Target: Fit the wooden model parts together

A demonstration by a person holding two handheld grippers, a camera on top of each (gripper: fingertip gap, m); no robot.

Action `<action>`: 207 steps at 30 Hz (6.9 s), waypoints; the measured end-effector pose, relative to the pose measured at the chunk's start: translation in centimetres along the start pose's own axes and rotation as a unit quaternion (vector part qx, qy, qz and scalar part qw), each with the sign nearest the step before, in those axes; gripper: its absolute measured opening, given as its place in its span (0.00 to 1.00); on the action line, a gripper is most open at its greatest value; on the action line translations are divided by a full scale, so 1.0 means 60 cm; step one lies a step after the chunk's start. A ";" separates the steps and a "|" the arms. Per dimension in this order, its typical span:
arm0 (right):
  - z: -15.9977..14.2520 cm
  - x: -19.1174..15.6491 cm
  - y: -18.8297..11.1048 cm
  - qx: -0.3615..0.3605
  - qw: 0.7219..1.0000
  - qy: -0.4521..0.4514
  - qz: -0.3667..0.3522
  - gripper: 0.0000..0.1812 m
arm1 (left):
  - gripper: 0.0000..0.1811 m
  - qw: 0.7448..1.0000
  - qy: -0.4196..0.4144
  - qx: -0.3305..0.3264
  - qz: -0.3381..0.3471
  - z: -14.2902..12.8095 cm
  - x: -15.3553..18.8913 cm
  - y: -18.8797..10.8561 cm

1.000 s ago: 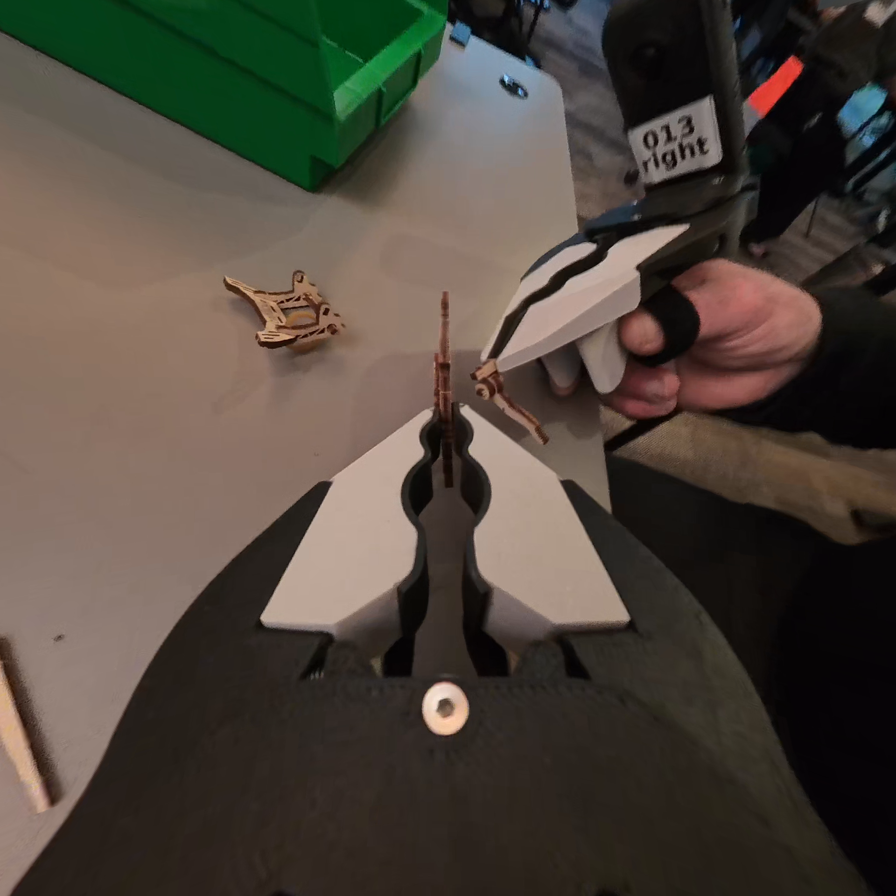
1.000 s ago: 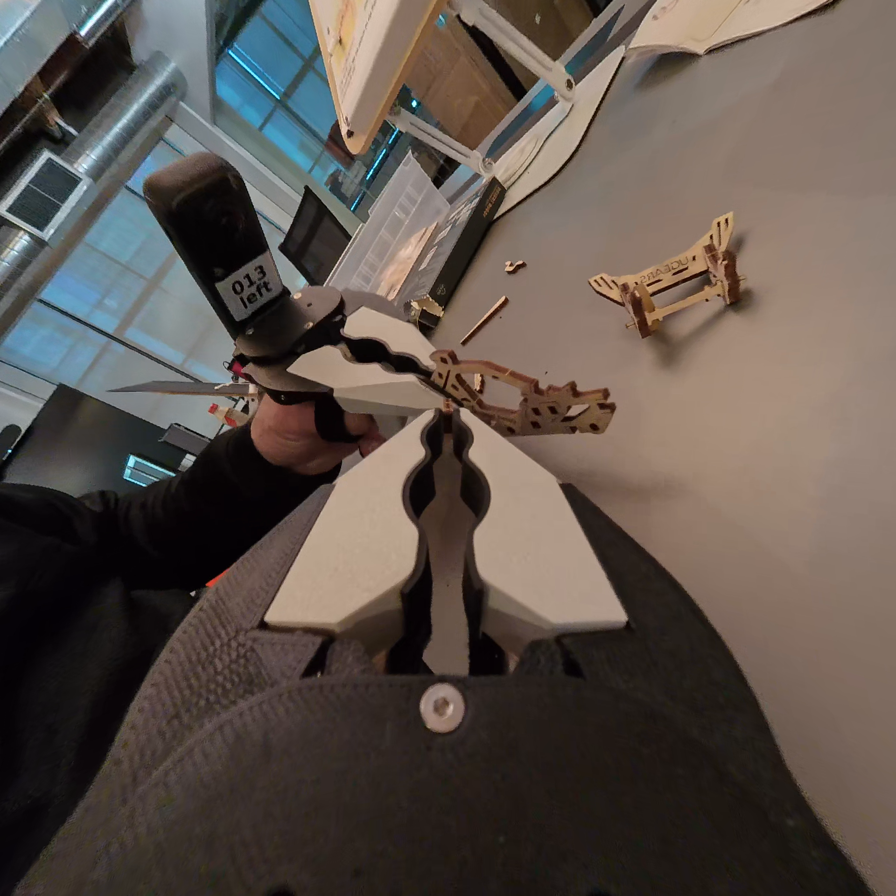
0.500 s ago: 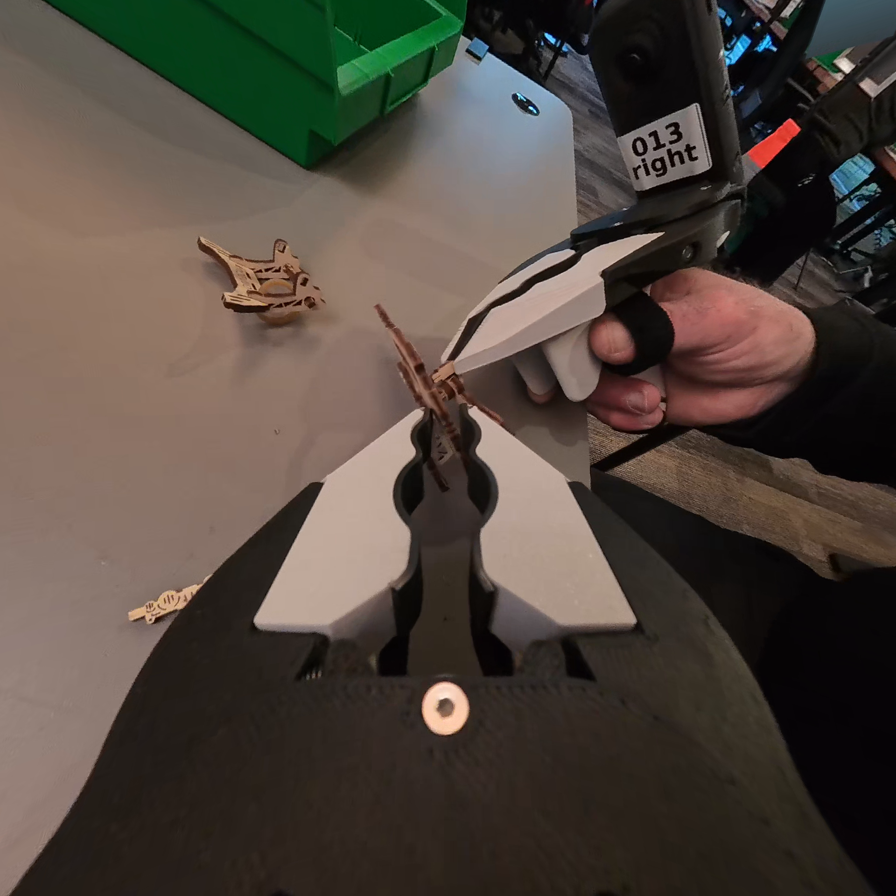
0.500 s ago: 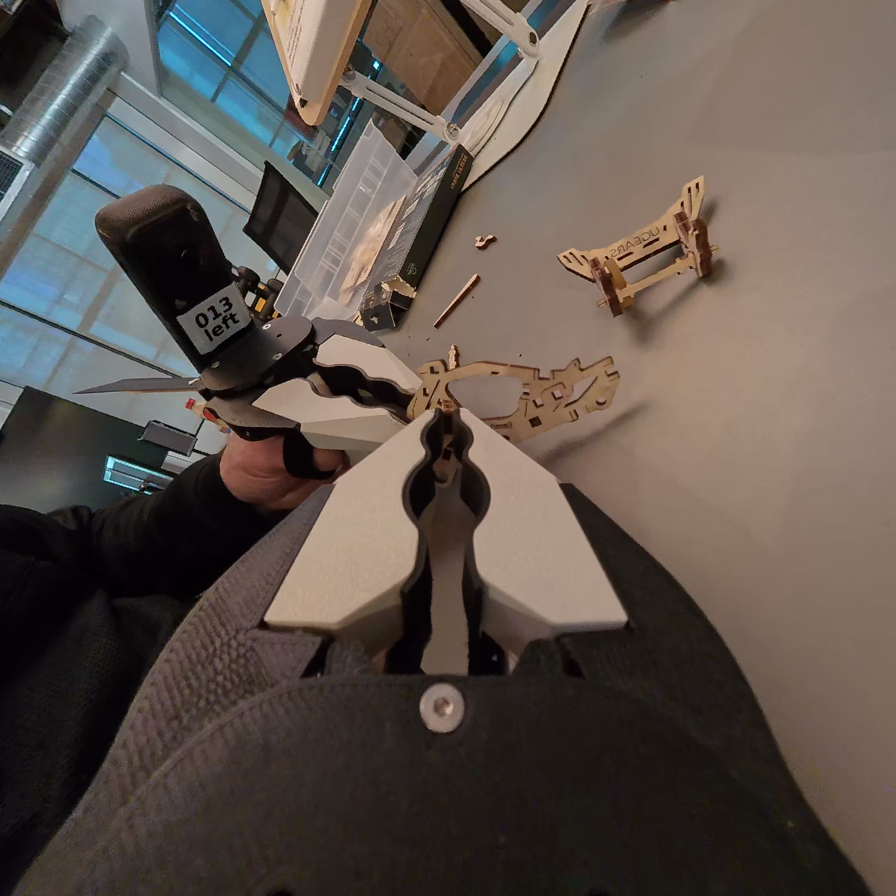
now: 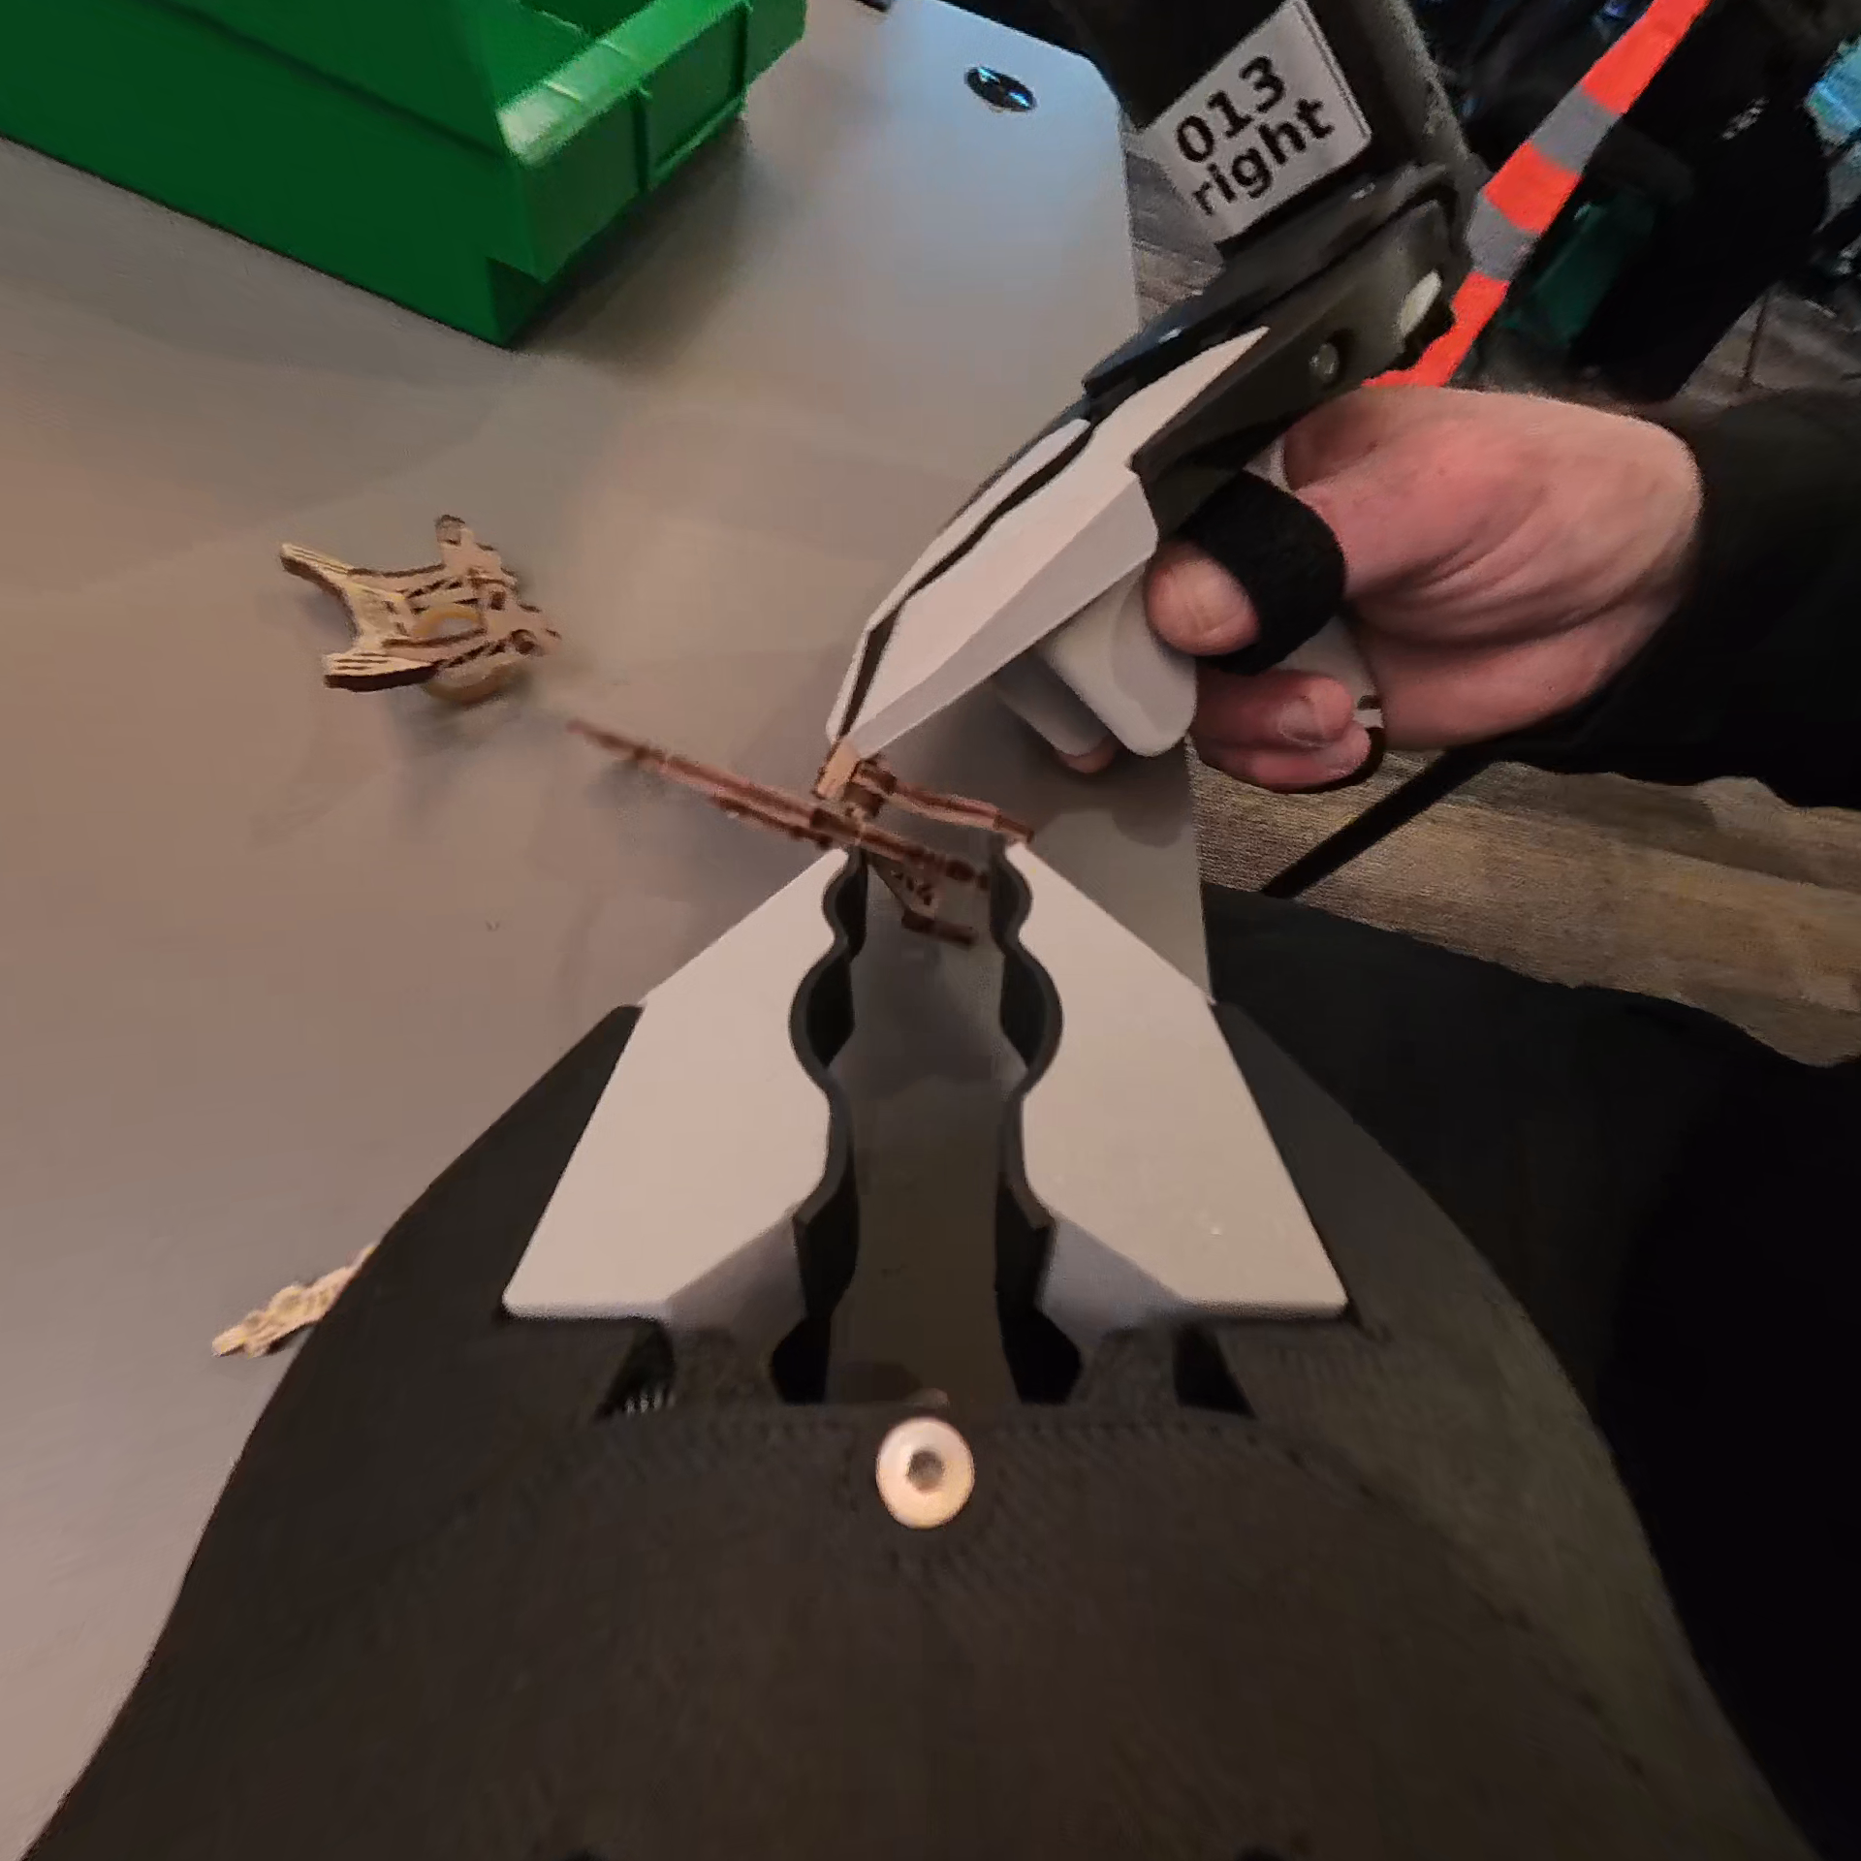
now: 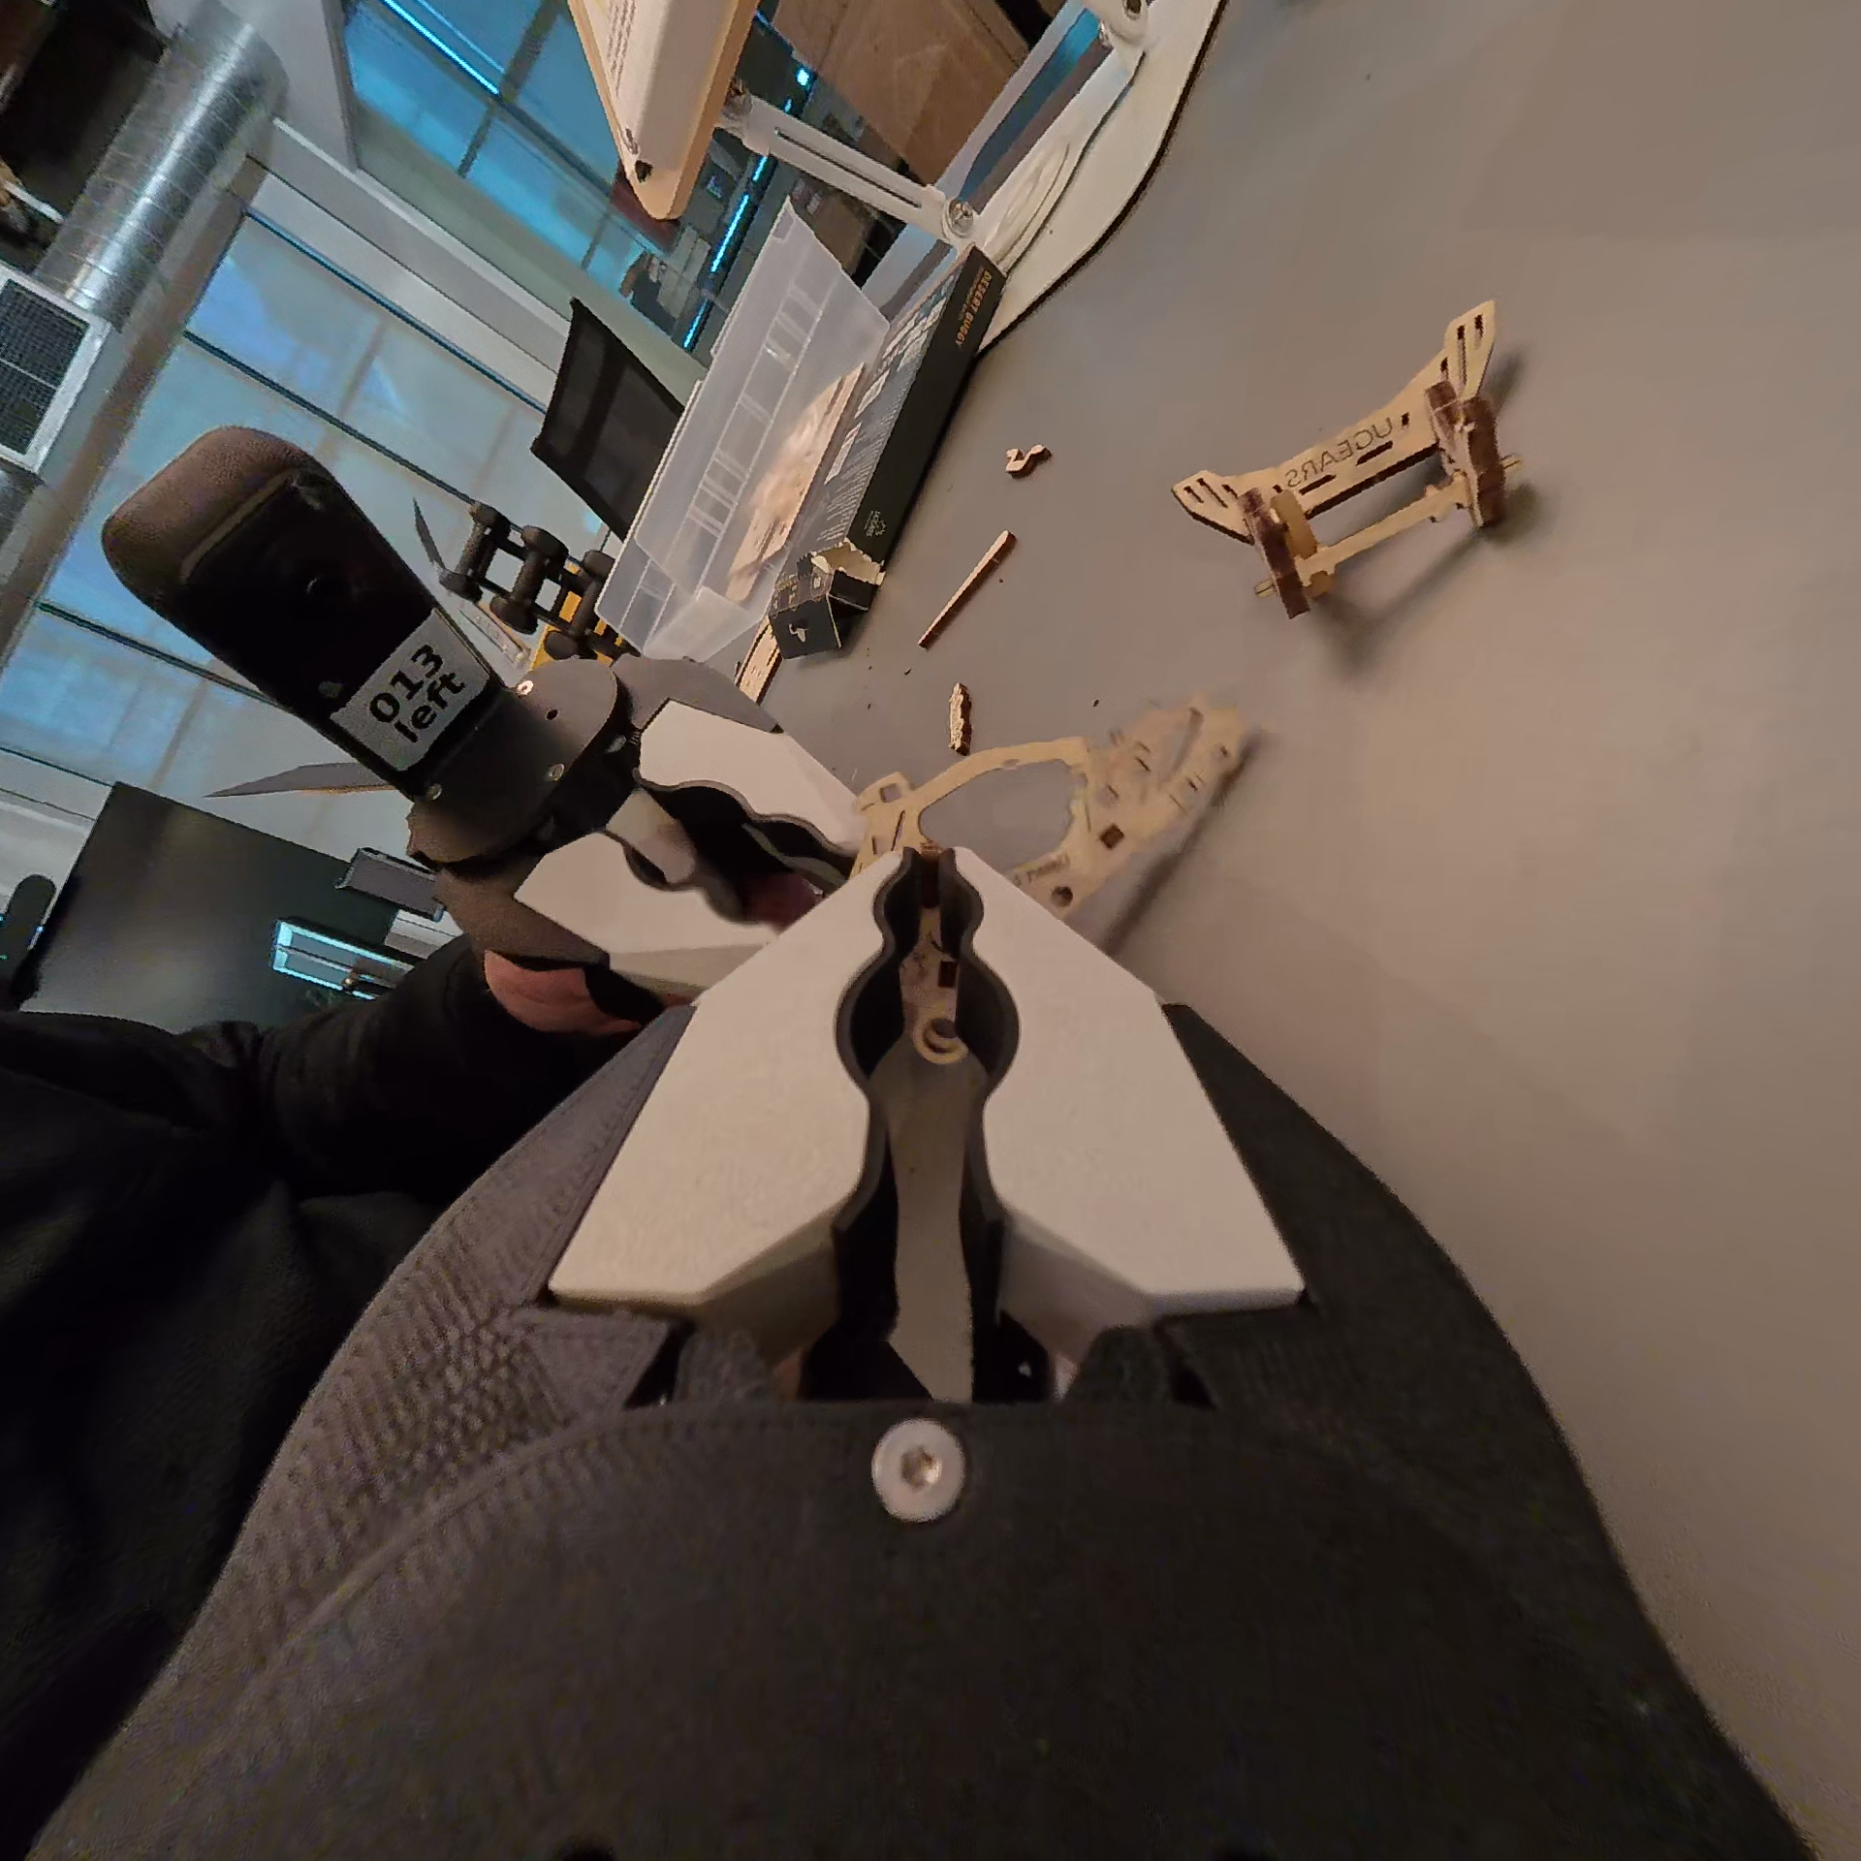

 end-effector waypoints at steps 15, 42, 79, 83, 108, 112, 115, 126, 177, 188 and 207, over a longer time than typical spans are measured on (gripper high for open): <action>0.003 0.002 -0.003 -0.044 0.999 -0.012 0.015 0.00 | 0.19 0.999 0.016 -0.009 -0.045 -0.002 0.005 -0.003; 0.011 0.010 -0.002 -0.070 0.997 -0.006 0.026 0.00 | 0.23 0.997 0.032 -0.019 -0.071 0.002 0.002 0.000; 0.043 -0.011 0.009 -0.177 0.978 -0.104 -0.021 0.00 | 0.17 0.995 0.078 -0.048 -0.050 0.002 0.004 0.005; 0.041 -0.014 0.009 -0.171 0.978 -0.115 -0.028 0.00 | 0.17 0.995 0.075 -0.047 -0.053 0.002 0.003 0.004; 0.029 -0.025 0.005 -0.127 0.983 -0.125 -0.053 0.00 | 0.18 0.993 0.091 -0.059 -0.042 0.000 0.004 0.007; 0.037 -0.018 0.005 -0.134 0.984 -0.114 -0.040 0.00 | 0.19 0.994 0.089 -0.055 -0.043 0.002 0.004 0.009; 0.040 -0.013 0.004 -0.140 0.984 -0.106 -0.027 0.00 | 0.22 0.994 0.089 -0.055 -0.043 0.003 0.004 0.011; 0.045 0.006 -0.006 -0.165 0.980 -0.111 -0.001 0.02 | 0.22 0.994 0.082 -0.051 -0.053 0.008 -0.001 0.016; 0.046 -0.003 0.005 -0.120 0.908 -0.401 0.028 0.26 | 0.09 0.993 0.013 -0.096 -0.060 0.028 -0.032 0.018; 0.046 -0.004 0.009 -0.148 0.885 -0.428 0.104 0.00 | 0.16 0.982 0.079 -0.166 -0.047 0.030 -0.028 0.015; 0.027 -0.027 0.014 -0.127 0.876 -0.459 0.072 0.07 | 0.10 0.974 0.139 -0.175 -0.032 0.020 -0.018 0.014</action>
Point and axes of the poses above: each gripper's, where its closed fingertips meet, y out along the fingers, z out of its top, x = y × z across the jaws, the point moved 9 cm from there along -y, back along the fingers, and after that the axes turned 14 degrees about -z, right-handed, at the moved point
